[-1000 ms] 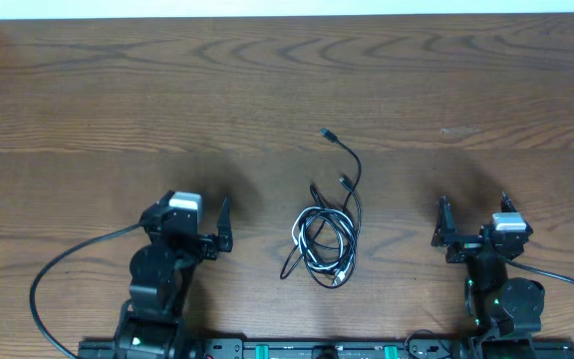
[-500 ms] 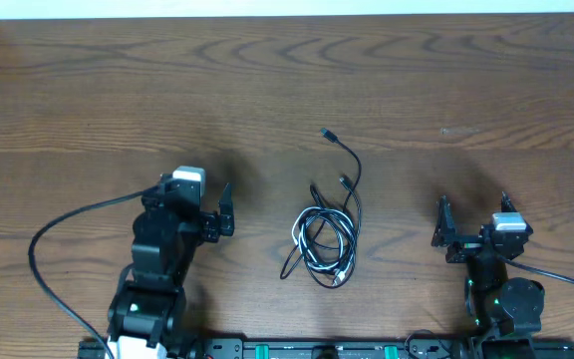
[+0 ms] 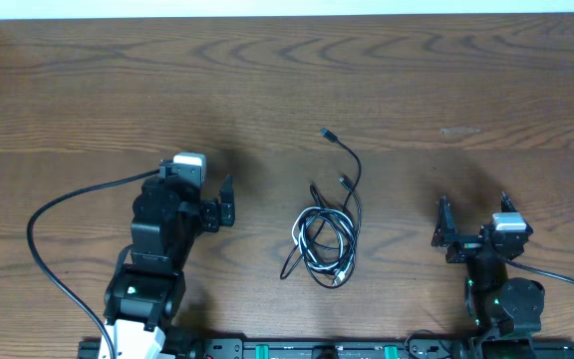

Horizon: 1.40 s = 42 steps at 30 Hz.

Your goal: Untangle cables

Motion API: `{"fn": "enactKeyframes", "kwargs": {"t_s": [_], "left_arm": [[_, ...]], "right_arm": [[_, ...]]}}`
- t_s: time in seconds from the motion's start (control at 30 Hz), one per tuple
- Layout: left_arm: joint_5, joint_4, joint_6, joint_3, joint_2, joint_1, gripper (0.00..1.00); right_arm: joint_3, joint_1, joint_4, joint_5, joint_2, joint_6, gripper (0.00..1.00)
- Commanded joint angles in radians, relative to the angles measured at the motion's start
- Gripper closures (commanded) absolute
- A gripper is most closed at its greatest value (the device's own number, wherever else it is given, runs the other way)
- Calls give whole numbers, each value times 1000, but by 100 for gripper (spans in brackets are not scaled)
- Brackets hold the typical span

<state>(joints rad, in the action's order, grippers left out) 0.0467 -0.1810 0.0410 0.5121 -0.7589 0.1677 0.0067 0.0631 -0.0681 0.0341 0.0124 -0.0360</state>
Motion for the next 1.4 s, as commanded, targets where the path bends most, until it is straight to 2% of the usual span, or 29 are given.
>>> {"fn": "enactKeyframes", "kwargs": {"t_s": [0.0, 0.33, 0.77, 1.03, 1.37], "left_arm": [[-5, -29, -13, 73, -25, 4, 2], [-5, -169, -13, 221, -135, 4, 2], [3, -232, -13, 296, -214, 4, 2], [101, -255, -13, 319, -247, -55, 2], [103, -354, -15, 409, -307, -75, 2]], "right_arm": [[-1, 2, -4, 9, -6, 15, 1], [-1, 2, -3, 8, -6, 15, 1], [-1, 2, -3, 8, -6, 15, 1], [-1, 2, -3, 8, -6, 15, 1], [-1, 2, -3, 8, -6, 15, 1]]}}
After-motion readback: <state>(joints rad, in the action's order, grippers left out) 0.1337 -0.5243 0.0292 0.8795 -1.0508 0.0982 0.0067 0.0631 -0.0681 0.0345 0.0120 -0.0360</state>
